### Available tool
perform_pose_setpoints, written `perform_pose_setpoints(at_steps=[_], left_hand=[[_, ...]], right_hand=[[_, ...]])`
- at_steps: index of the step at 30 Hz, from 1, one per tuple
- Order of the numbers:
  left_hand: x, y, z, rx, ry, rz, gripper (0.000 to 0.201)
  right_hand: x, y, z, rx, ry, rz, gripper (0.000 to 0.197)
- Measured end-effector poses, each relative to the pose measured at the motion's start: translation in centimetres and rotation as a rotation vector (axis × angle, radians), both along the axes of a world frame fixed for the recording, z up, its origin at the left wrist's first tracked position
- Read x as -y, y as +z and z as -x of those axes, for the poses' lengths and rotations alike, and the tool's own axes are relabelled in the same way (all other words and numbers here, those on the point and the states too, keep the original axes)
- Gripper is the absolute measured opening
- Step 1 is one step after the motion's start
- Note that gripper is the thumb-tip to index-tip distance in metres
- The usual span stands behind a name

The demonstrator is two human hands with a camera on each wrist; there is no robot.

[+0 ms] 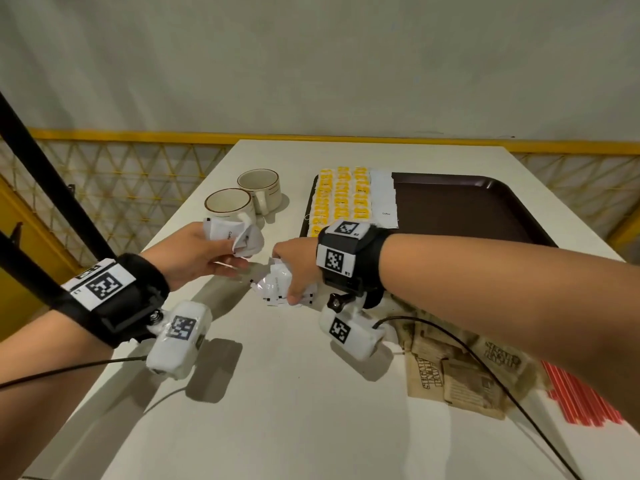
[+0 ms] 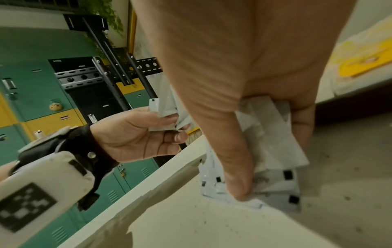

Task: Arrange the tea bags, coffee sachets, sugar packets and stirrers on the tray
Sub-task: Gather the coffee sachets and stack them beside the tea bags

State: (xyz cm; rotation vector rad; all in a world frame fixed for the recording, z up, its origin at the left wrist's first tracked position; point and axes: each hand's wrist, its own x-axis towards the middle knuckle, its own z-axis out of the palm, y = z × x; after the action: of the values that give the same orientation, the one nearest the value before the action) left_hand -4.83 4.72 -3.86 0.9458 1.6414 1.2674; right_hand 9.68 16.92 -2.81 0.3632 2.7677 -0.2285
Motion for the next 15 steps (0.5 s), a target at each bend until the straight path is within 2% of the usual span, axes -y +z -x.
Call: perform_pose_setpoints(at_steps=[4,6,10,12,15], left_hand=[[-0.8,-0.2,-0.9,0.042,0.042,0.001,0.018],[-1.2,-0.4,-1.6,0.078,0.048,-0.006,0.019],[-2.0,-0.3,-3.2,0.182,0.053,-0.082,0.02],[-2.8,-0.1,-4.5,0.277,0.07,-0.109,0.018],[-4.8,0.2,-7.8,0.356,0.069,-0.082,0.012]], right_hand=[[0.6,-0.7,-0.3,-0.034,-0.002,-0.054,0.045],[0.3,-0.4,-1.2,-0.089,-0.022,-0.003,0.036],[-1.4,1.5,-5.4,-0.321,-0.238,0.338,0.021],[-2.4,2.4,-8.2,-0.494,-0.343,0.529,0.021],[-3.2,3.2,-12.4,-0.783,-0.414,0.92,0.026]])
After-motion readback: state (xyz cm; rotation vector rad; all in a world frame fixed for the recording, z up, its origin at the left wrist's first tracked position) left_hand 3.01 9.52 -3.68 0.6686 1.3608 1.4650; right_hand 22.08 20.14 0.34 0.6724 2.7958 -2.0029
